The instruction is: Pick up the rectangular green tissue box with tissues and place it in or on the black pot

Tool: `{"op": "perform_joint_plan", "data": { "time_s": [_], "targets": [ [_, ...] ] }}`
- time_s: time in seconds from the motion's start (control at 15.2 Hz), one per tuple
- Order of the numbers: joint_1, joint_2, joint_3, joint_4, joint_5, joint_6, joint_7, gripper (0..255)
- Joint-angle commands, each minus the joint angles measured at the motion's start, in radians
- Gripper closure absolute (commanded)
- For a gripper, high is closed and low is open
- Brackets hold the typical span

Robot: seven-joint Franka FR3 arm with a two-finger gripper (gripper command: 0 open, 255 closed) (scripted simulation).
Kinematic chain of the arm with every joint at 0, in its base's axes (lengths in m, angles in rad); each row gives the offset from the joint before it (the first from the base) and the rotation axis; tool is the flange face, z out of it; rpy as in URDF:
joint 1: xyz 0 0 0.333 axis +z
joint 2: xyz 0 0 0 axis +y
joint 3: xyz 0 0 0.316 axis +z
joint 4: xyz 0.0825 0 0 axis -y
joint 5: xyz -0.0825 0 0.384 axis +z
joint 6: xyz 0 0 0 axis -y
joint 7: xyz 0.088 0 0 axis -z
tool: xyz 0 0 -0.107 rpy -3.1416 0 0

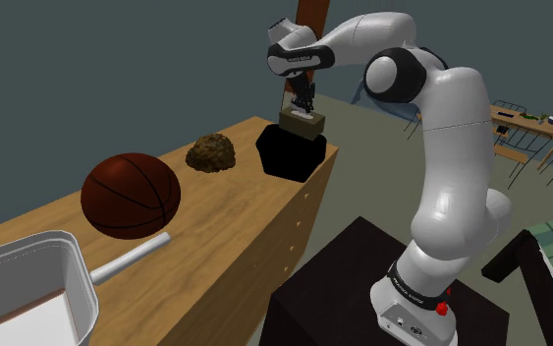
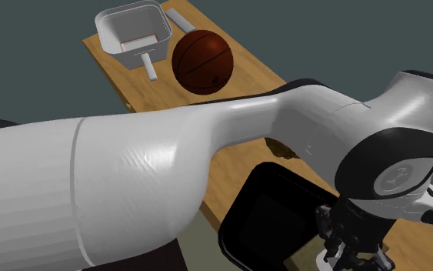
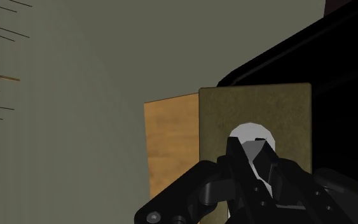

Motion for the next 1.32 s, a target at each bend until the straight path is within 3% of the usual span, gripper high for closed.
{"op": "perform_joint_plan", "data": {
  "time_s": [0.0, 0.4, 0.46, 0.79, 1.06, 1.25],
  "targets": [
    [0.000, 0.003, 0.000, -0.007, 0.000, 0.009, 0.006, 255],
    [0.000, 0.003, 0.000, -0.007, 0.000, 0.009, 0.006, 255],
    [0.000, 0.004, 0.000, -0.006, 0.000, 0.009, 0.006, 0],
    [0.000, 0.003, 0.000, -0.007, 0.000, 0.009, 0.006, 0],
    [0.048, 0.057, 0.003, 0.184, 0.001, -0.131, -0.028, 0],
    [0.048, 0.057, 0.003, 0.184, 0.001, -0.131, -0.028, 0]
  ]
}}
